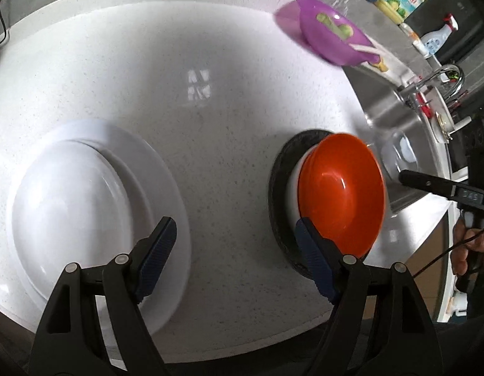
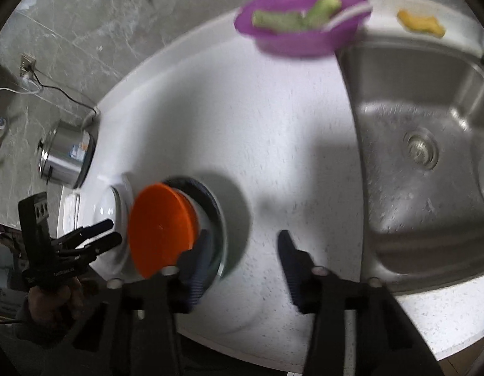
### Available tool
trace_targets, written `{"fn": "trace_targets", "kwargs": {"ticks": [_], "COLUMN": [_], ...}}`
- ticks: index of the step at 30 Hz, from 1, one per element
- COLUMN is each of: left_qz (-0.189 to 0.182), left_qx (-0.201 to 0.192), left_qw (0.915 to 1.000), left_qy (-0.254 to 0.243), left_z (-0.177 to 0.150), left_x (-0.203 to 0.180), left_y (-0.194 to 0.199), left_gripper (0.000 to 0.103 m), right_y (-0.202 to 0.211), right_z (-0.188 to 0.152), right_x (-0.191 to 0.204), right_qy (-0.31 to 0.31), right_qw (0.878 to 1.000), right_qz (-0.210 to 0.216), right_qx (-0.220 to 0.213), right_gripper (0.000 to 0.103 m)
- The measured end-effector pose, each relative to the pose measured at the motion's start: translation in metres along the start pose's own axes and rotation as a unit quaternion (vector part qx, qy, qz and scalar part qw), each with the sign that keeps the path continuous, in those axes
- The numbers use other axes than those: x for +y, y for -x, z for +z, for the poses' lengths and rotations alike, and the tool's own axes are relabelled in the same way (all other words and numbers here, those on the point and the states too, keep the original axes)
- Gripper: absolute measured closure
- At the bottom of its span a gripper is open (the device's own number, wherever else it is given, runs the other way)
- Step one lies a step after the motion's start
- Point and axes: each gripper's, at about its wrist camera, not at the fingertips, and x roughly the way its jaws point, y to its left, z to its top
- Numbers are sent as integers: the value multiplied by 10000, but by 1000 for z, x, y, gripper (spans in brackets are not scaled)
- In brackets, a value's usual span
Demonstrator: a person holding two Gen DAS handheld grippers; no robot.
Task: Organize plates and bowls
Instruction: 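Open both grippers and raise them off the orange bowl, then close both grippers on the rim of the nested bowl stack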
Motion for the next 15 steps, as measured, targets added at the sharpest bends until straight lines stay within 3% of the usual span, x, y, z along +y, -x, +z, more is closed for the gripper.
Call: {"fn": "trace_targets", "kwargs": {"ticks": [6, 15], "left_qz": [154, 99], "left_qx": [72, 296], "left_qw": [9997, 9992], "left_qy": [191, 242], "left_z": [-4, -5], "left_x": [6, 10], "left_y": [-10, -22], "left_gripper": [51, 53], "right_y": [-22, -38], "right_z": [-3, -3], "right_x": [-5, -1], "right_qy": [-1, 107], "right_qw": [9987, 9968], "right_qz": [393, 567], "right_qx": [316, 548], "right_gripper": [66, 66]}}
